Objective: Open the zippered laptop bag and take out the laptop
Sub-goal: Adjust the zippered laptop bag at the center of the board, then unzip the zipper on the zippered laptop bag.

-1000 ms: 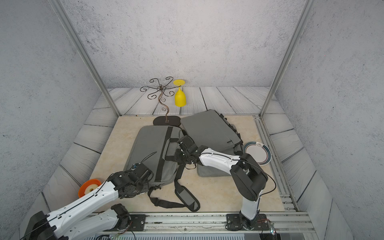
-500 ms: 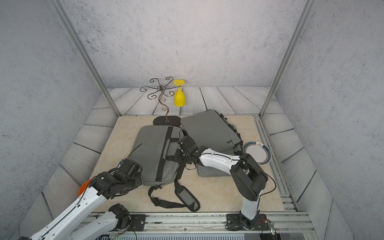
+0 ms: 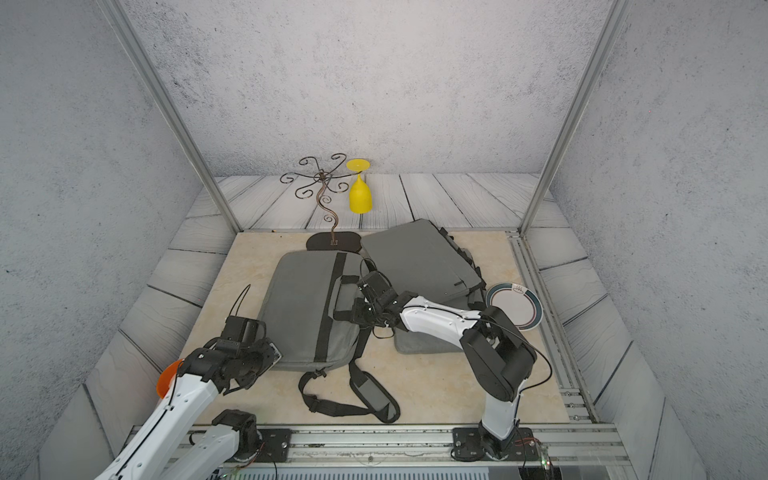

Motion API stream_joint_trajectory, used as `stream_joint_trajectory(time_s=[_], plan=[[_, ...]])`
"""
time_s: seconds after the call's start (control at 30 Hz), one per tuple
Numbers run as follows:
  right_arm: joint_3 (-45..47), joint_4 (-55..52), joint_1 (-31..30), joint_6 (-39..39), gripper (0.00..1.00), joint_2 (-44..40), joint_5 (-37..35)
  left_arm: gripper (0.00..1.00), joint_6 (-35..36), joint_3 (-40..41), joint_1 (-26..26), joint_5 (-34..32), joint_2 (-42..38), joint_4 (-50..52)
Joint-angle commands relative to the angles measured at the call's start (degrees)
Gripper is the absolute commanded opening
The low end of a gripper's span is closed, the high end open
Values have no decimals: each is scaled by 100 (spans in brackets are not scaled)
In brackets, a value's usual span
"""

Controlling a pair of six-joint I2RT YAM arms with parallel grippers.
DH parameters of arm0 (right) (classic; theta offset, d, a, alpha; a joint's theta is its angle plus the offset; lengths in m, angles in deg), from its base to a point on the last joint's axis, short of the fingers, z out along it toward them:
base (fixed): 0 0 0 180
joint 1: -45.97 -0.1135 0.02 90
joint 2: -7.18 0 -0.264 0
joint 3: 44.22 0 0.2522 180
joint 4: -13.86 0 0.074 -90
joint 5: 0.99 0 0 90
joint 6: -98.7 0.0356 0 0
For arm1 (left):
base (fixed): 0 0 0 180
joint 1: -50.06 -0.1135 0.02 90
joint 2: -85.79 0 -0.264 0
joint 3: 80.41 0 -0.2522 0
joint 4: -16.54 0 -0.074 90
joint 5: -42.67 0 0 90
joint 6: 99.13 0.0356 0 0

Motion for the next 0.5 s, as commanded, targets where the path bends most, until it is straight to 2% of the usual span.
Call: stream_joint_trajectory(time_s=[0.0, 0.13, 0.23, 0.4, 0.47], plan=[[-68, 162, 117, -166, 0, 66, -124, 63, -174, 202, -61, 323, 36, -329], [-19, 127, 126, -348, 2, 124, -96, 42, -237, 313, -57, 502, 0, -476], [81, 68, 120, -557, 14, 131, -157, 26, -344, 352, -61, 664, 14, -590], [339, 12, 118, -922, 22, 73, -257, 9, -558, 448, -61, 915, -95, -986], [426, -51, 122, -1126, 33, -7, -344, 4, -595, 372, -54, 989, -46, -989]])
